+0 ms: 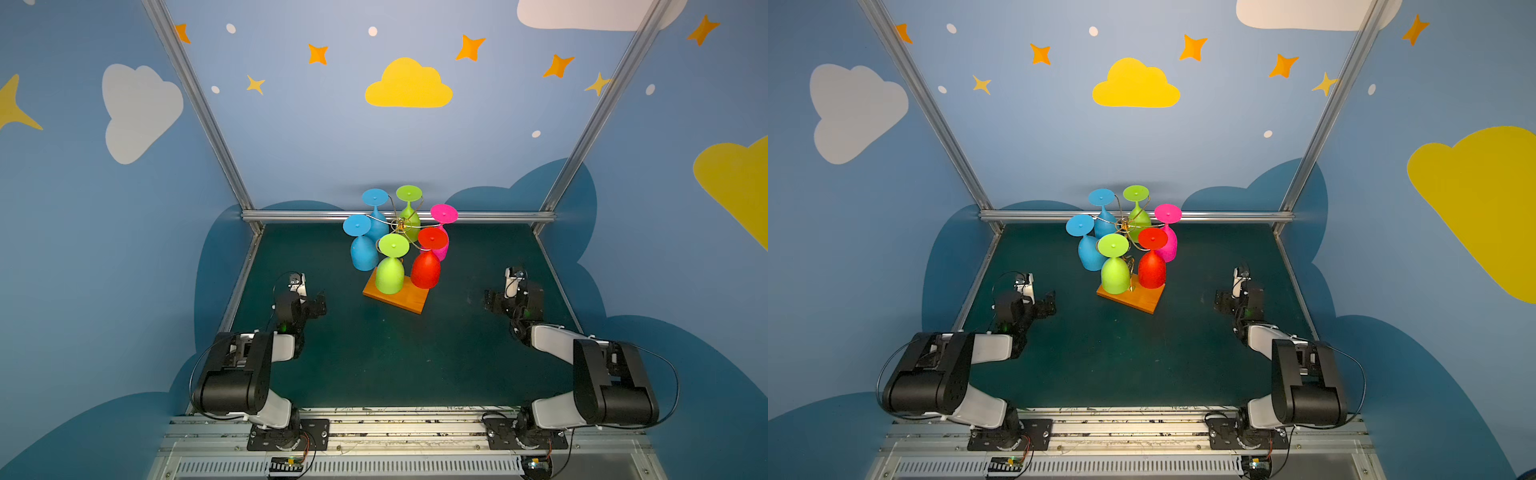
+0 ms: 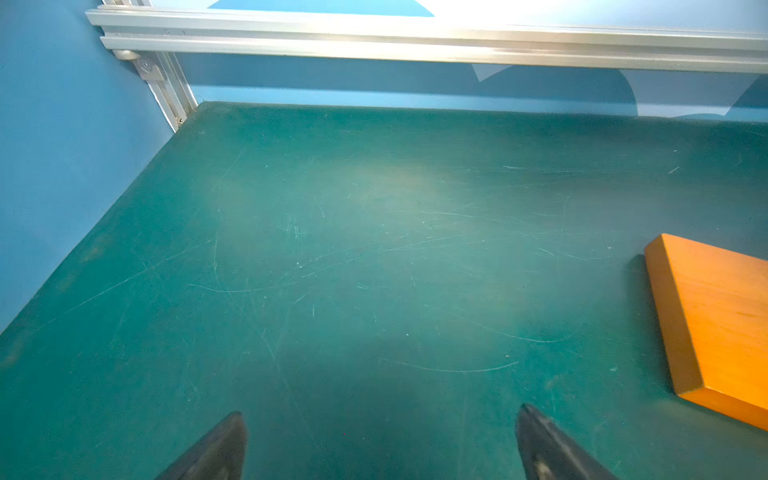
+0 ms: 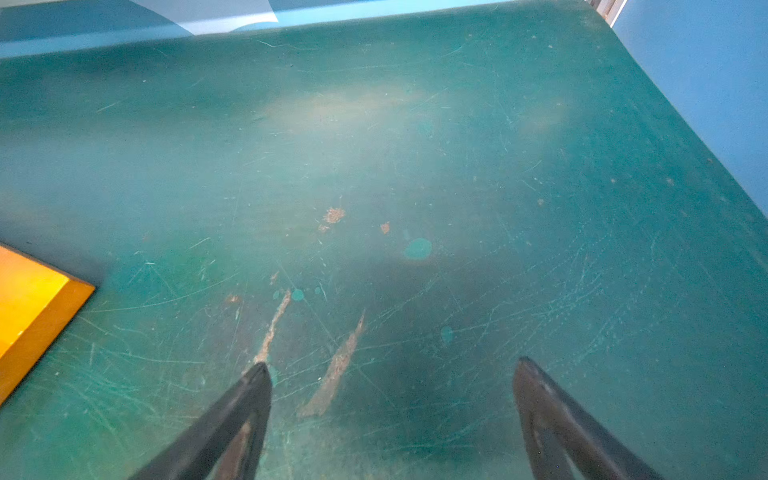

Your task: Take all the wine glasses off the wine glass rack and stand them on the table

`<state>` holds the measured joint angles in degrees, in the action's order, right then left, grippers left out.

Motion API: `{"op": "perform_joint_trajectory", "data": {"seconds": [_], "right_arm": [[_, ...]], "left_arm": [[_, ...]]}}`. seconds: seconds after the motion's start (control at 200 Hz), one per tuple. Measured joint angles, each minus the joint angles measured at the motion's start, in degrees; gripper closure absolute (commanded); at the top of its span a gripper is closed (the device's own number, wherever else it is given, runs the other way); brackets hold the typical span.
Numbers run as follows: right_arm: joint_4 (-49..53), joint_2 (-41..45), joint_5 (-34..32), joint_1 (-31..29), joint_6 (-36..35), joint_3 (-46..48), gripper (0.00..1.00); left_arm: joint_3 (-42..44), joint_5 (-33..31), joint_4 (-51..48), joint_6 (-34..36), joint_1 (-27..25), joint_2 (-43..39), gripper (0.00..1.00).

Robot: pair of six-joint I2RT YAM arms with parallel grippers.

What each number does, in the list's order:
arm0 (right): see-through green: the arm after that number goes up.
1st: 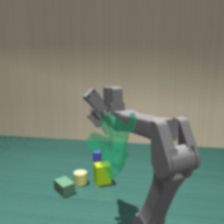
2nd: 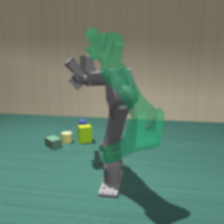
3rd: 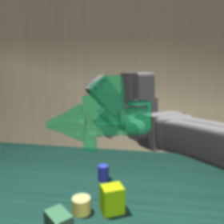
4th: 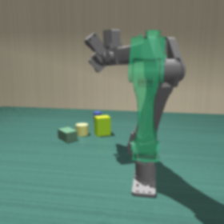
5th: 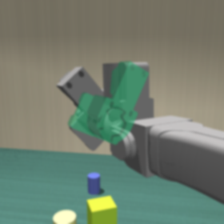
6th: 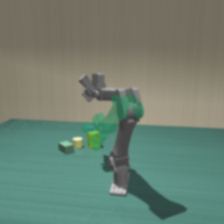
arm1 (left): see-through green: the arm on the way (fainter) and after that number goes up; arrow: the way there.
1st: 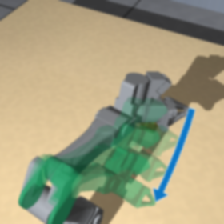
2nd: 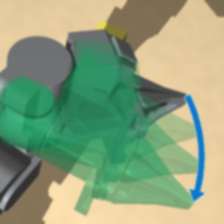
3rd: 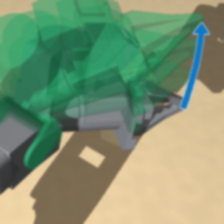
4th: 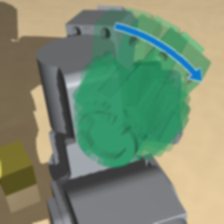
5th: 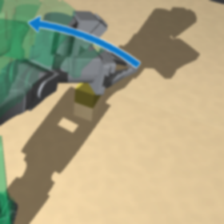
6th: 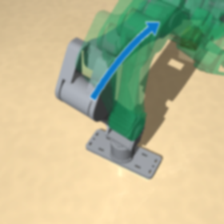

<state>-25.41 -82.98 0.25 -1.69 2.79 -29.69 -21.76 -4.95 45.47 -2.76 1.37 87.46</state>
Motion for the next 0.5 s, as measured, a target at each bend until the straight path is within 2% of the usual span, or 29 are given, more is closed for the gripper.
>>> {"op": "perform_joint_trajectory", "data": {"seconds": [0.501], "right_arm": [[0.0, 0.0, 0.4, 0.1, 0.0, 0.0, 0.10]], "left_arm": [[0.0, 0.0, 0.0, 0.0, 0.0, 0.0, 0.00]]}}
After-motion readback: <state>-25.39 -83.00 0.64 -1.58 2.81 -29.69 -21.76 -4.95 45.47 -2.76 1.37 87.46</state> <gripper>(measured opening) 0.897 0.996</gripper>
